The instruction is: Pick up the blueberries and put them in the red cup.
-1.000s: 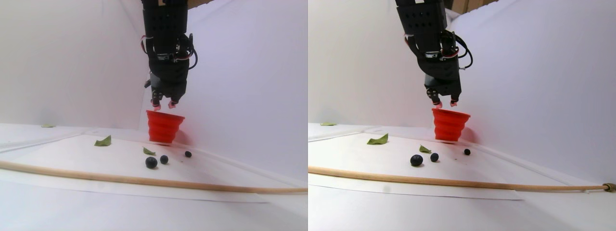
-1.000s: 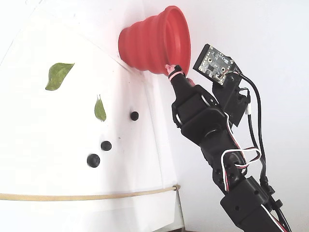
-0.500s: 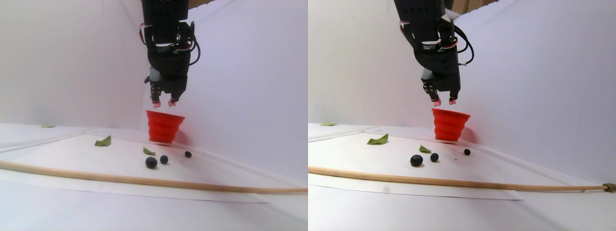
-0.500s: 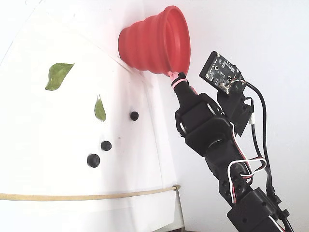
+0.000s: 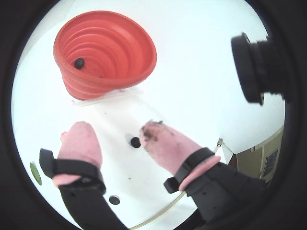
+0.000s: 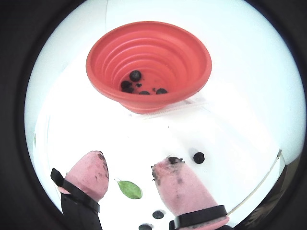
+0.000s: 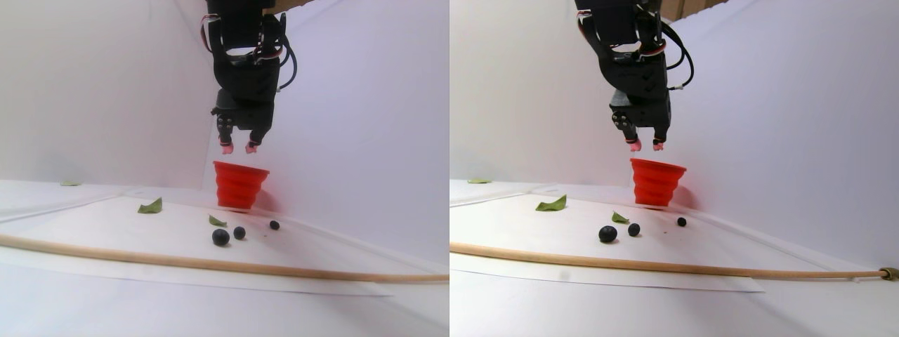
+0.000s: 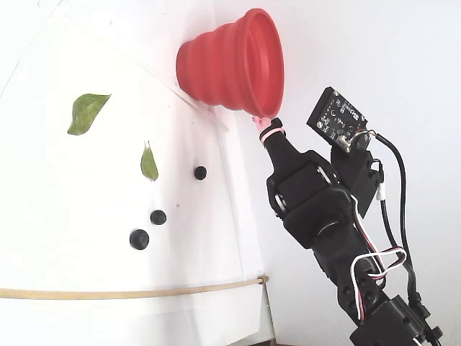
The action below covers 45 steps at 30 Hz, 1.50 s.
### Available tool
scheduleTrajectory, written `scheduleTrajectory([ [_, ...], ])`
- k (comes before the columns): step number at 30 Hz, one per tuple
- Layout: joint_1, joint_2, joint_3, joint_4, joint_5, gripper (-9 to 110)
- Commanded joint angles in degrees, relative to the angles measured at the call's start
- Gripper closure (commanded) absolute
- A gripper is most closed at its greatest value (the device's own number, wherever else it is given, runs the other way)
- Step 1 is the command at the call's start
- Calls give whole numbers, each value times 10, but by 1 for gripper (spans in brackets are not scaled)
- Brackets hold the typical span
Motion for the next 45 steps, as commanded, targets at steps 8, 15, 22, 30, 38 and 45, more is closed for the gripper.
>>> scheduleTrajectory([
  [8, 23, 102, 25, 11, 21, 83],
  [15, 28, 114, 48, 26, 35, 84],
  [22, 33, 117, 68, 33, 47, 84],
  [30, 40, 116, 92, 45, 57, 84],
  [38, 43, 117, 93, 75, 80, 84],
  [45, 41, 110, 104, 82, 94, 84],
])
